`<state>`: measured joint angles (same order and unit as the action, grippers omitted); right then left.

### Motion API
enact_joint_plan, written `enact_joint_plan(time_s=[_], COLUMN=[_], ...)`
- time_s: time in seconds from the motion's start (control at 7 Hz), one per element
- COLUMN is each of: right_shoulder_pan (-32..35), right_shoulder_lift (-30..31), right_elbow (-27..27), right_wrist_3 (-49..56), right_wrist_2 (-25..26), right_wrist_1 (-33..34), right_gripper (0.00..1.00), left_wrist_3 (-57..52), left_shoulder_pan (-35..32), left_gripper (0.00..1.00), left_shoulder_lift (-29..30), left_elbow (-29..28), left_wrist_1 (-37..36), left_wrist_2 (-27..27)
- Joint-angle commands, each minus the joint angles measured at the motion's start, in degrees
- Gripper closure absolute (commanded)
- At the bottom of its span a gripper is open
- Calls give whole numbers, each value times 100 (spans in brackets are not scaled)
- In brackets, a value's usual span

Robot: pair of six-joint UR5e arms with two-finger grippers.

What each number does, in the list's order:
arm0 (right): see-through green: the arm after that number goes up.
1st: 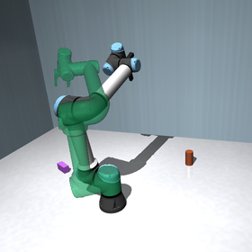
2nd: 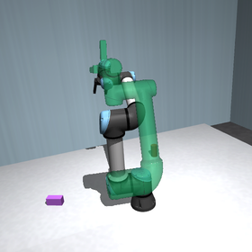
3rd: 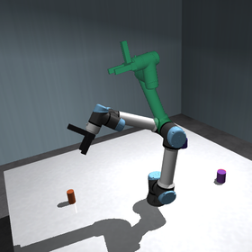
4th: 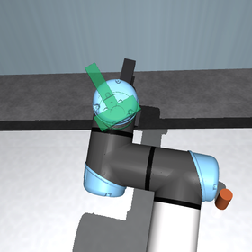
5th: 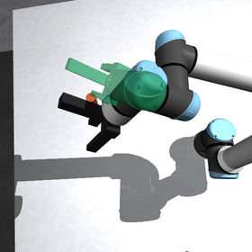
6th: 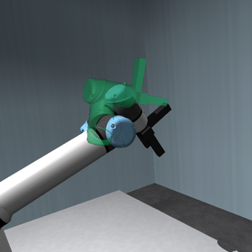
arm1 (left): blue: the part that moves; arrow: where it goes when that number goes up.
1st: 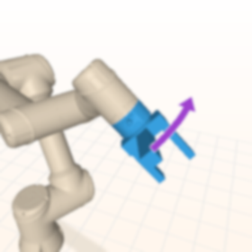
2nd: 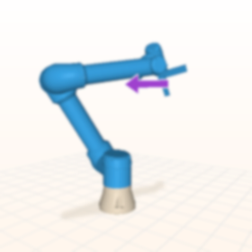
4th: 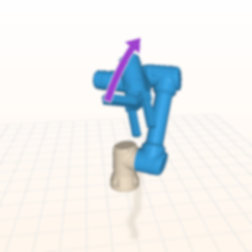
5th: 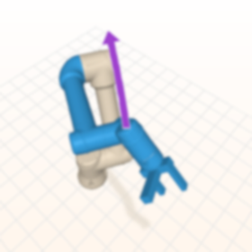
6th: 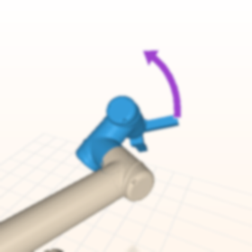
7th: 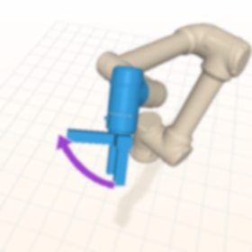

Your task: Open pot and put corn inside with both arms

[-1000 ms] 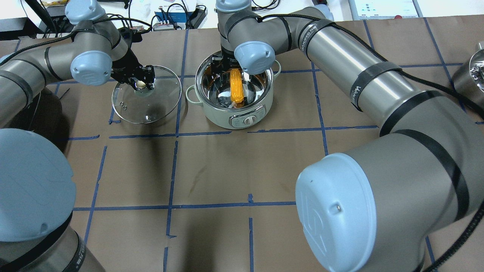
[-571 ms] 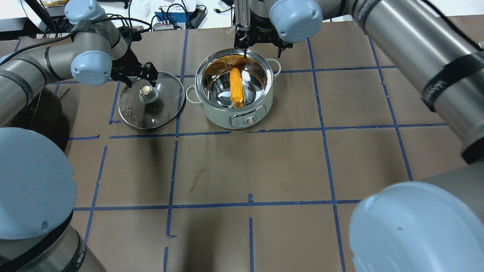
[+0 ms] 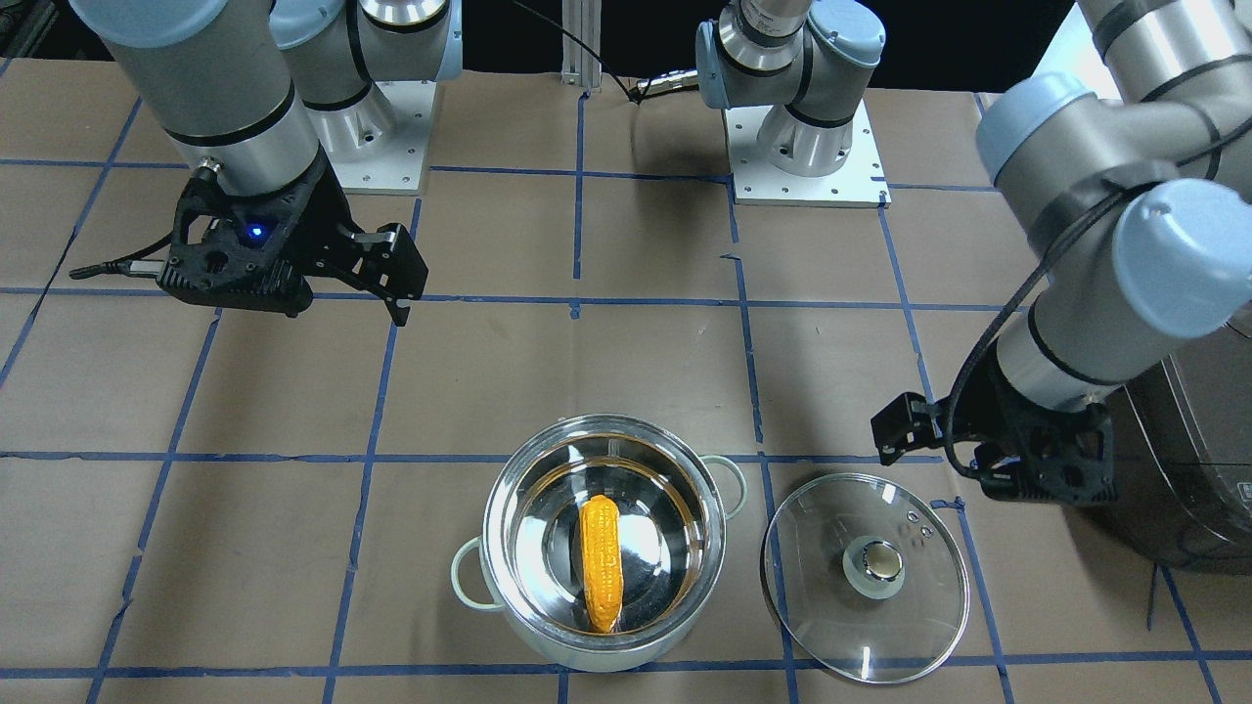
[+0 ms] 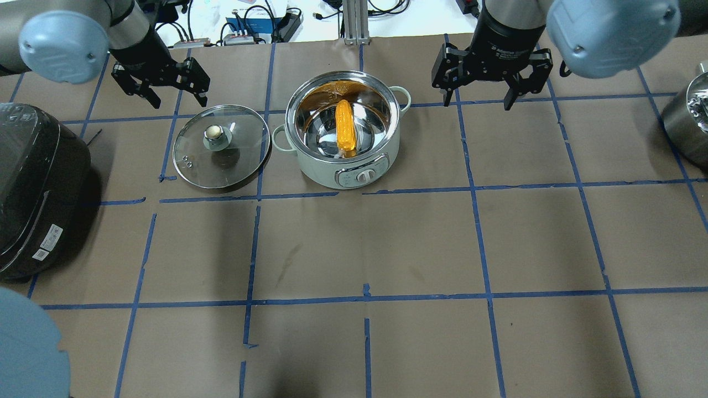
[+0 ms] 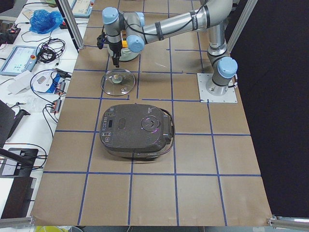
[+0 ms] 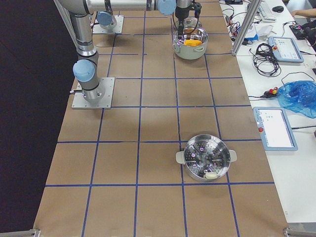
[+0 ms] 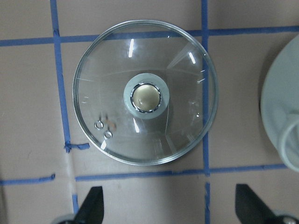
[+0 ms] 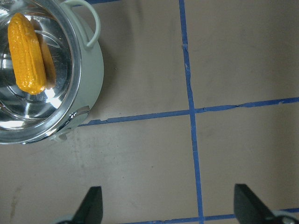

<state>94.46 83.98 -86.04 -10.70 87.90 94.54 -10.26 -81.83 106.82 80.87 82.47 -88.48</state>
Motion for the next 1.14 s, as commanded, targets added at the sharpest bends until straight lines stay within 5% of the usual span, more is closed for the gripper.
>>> enact_joint_plan(time_s=[0.0, 0.29, 1.0], right_shoulder_pan=[-42, 2, -33], right_shoulder_lift=[345, 443, 312], right_elbow=[-28, 52, 43], right_wrist_3=[42, 77, 807], right_wrist_2=[-18, -19, 61], right_wrist_1=[91, 74, 21], right_gripper=[0, 0, 0], left_wrist_3=[111, 120, 112], left_shoulder_pan=[-184, -526, -545], left_gripper=[0, 0, 0], left_shoulder_lift=[-1053, -1487, -1532], left_elbow=[59, 445, 500], left_wrist_1=[953, 938, 946], left_wrist_2=[33, 15, 15])
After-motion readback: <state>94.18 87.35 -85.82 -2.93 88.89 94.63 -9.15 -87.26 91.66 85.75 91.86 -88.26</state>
